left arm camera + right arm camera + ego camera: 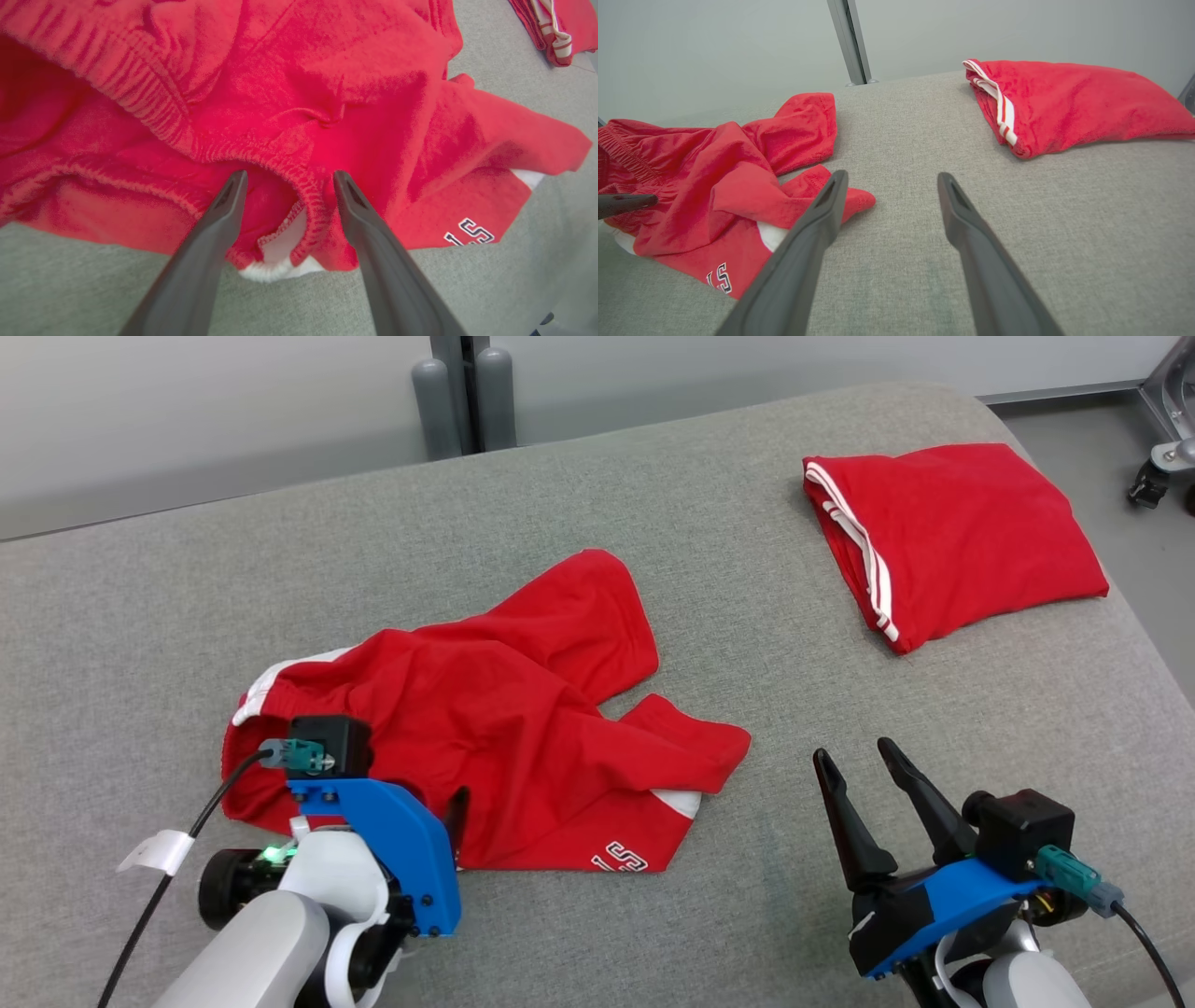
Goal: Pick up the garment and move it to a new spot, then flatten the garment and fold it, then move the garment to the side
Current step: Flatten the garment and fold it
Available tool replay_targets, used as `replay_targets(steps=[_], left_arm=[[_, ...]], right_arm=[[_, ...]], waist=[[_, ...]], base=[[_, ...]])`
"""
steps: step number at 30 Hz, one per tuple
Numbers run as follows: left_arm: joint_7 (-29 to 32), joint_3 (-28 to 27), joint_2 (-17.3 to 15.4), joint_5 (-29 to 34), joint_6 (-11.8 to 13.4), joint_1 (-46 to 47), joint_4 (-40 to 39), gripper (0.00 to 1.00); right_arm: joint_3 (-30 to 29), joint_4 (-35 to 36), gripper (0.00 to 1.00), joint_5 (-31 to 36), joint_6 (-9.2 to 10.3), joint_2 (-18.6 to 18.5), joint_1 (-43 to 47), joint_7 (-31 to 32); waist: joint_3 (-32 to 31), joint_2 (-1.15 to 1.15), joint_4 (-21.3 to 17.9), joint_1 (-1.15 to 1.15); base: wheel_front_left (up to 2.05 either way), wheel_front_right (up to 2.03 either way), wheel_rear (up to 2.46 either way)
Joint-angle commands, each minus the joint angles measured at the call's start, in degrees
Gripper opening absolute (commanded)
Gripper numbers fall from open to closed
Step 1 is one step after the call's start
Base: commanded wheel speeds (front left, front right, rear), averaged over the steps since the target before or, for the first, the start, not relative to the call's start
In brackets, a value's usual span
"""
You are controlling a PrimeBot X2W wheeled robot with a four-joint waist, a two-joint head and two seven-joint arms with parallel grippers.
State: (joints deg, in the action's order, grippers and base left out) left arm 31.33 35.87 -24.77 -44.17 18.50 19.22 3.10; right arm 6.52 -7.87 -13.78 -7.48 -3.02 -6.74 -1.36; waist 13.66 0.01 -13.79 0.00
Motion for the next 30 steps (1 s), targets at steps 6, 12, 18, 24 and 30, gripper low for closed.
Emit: replay_targets(steps=[6, 12, 18, 24, 30], left_arm=[[-1.63, -1.21, 2.09, -2.59, -2.83, 1.86, 1.76, 1.0], [-5.68, -1.89, 3.94, -3.66, -6.07, 2.82, 5.82, 0.0], [-18.38, -8.46, 5.1, -2.88, -4.9, 3.6, 7.61, 0.0], [-27.34, -13.87, 4.81, -3.12, -3.52, 1.36, 10.6, 0.0], [-30.98, -14.04, 5.37, -2.43, -3.72, -0.39, 15.41, 0.0]], right_arm=[[0.04, -0.22, 1.0, -0.58, -0.02, 0.11, -1.25, -0.7], [-0.04, -0.25, 1.0, -0.55, -0.03, 0.11, -1.38, -0.72], [-0.89, 0.4, 1.0, 0.34, -0.03, 0.11, -1.05, -0.47], [-0.64, 0.86, 1.0, 0.81, -0.03, 0.09, -0.72, 0.36], [-0.32, 1.23, 1.0, 1.1, -0.03, -0.07, -0.42, 1.1]], waist=[[0.7, -0.01, 0.15, 0.0], [1.21, -0.01, 0.41, 0.0], [1.7, -0.01, 1.7, 0.0], [1.24, -0.01, 3.57, 0.0], [0.31, -0.01, 5.31, 0.0]], base=[[0.0, 0.0, 0.0], [0.0, 0.0, 0.0], [0.0, 0.0, 0.0], [0.0, 0.0, 0.0], [0.0, 0.0, 0.0]])
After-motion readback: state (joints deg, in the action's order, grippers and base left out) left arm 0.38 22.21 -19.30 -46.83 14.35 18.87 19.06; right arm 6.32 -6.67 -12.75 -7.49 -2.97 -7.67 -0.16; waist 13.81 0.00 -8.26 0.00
